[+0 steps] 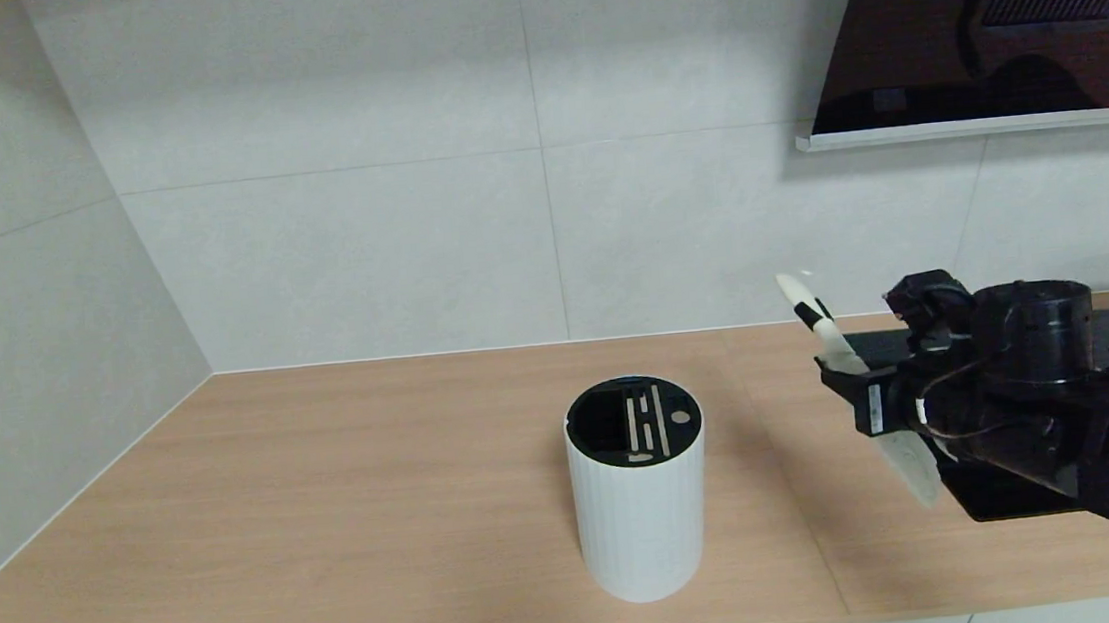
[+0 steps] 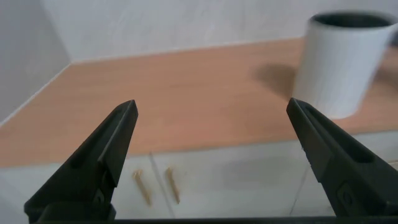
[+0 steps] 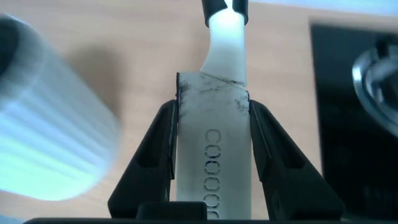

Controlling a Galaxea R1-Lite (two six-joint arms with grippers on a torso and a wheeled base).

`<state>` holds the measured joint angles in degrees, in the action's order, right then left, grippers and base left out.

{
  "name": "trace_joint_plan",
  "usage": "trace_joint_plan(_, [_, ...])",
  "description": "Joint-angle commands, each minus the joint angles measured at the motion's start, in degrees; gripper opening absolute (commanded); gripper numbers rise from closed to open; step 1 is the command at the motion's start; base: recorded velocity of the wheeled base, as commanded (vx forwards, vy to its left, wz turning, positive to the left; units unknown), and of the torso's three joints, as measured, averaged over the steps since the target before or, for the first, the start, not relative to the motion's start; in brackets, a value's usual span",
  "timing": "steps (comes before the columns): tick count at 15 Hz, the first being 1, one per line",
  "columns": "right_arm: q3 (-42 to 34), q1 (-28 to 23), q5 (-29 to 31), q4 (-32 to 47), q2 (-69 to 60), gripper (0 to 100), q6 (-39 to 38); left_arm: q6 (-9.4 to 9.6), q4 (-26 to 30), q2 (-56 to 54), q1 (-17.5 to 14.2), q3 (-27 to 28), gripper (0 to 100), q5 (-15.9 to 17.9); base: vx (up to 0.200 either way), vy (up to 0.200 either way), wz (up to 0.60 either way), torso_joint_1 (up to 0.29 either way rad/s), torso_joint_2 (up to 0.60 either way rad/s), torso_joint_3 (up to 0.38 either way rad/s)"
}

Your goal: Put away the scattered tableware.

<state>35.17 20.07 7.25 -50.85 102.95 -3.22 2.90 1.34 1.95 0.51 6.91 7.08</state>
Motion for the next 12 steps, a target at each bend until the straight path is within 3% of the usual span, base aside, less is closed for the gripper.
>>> trace_joint_plan(1, [6.2, 4.1, 0.1, 3.6, -5.8, 0, 0.1, -3.17, 2.4, 17.3, 2.2, 19.5, 100, 7.6, 0.0, 0.0, 0.0, 0.0, 0.0, 0.0])
trace_joint_plan(3, [10.2, 8.1, 0.2, 5.3, -6.4, 0, 0.1, -3.17, 2.3, 33.2, 2.4, 30.4, 100, 12.3, 0.0, 0.0, 0.0, 0.0, 0.0, 0.0])
trace_joint_plan(5, [12.4, 11.1, 0.2, 6.4, -6.3, 0, 0.1, -3.52, 1.8, 43.3, 3.1, 35.6, 100, 15.7, 0.0, 0.0, 0.0, 0.0, 0.0, 0.0])
trace_joint_plan(6, [13.5, 14.2, 0.4, 7.2, -6.4, 0, 0.1, -7.3, -1.5, 54.8, 8.5, 38.4, 100, 16.5, 0.0, 0.0, 0.0, 0.0, 0.0, 0.0])
trace_joint_plan(7, [13.5, 17.6, 1.1, 7.3, -6.5, 0, -0.2, -9.67, -4.2, 57.6, 10.7, 38.2, 100, 16.5, 0.0, 0.0, 0.0, 0.0, 0.0, 0.0])
trace_joint_plan(8, [13.1, 20.9, 2.5, 7.3, -6.4, 0, -0.7, -17.49, -13.6, 63.6, 15.7, 36.4, 100, 16.5, 0.0, 0.0, 0.0, 0.0, 0.0, 0.0])
trace_joint_plan(10, [13.0, 24.6, 5.1, 6.9, -6.6, 0, -4.1, -26.28, -30.3, 70.5, 19.7, 31.6, 100, 16.5, 0.0, 0.0, 0.0, 0.0, 0.0, 0.0])
trace_joint_plan(12, [12.6, 27.7, 6.0, 6.9, -7.1, 0, -4.9, -32.78, -46.0, 78.4, 22.2, 28.3, 100, 15.6, 0.0, 0.0, 0.0, 0.0, 0.0, 0.0])
